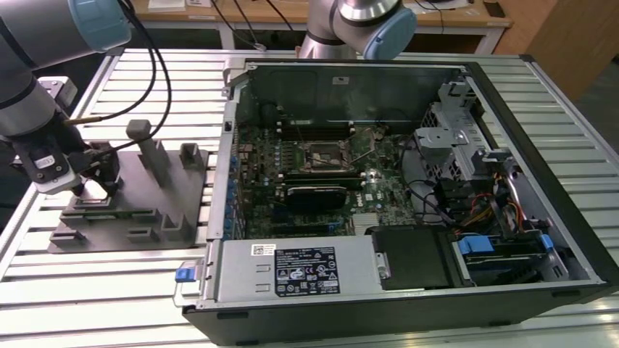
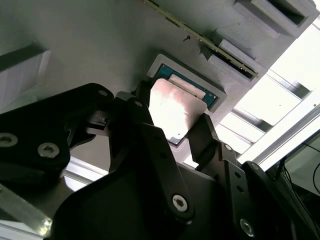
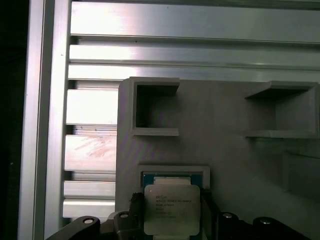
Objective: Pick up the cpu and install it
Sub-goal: 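Pick up the cpu and move it towards the insertion slot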
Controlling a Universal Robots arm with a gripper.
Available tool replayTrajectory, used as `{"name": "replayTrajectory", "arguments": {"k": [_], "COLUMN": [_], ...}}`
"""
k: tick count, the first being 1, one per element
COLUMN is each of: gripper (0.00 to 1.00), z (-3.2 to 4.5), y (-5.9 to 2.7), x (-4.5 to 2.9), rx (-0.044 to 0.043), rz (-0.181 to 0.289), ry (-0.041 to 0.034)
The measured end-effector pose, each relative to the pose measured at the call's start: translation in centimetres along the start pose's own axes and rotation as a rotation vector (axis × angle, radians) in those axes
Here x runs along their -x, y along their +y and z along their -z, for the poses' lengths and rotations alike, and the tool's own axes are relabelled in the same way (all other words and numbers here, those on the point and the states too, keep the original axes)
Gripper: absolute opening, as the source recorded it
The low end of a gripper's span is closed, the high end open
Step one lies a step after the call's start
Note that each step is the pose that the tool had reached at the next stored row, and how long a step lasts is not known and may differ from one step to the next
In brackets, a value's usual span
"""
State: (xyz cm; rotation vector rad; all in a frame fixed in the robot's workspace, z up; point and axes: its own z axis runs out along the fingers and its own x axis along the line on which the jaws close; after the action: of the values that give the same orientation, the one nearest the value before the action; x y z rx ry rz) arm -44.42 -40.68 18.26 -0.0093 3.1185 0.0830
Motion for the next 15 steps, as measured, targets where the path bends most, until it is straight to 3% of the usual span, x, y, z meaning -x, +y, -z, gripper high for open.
{"name": "replayTrajectory", "arguments": {"k": [4,15], "gripper": [0.54,0.54], "z": [0.09,1.62], "y": [0.01,0.09], "x": [0.01,0.04], "rx": [0.0,0.0], "rz": [0.0,0.0], "ry": [-0.0001,-0.0001]}}
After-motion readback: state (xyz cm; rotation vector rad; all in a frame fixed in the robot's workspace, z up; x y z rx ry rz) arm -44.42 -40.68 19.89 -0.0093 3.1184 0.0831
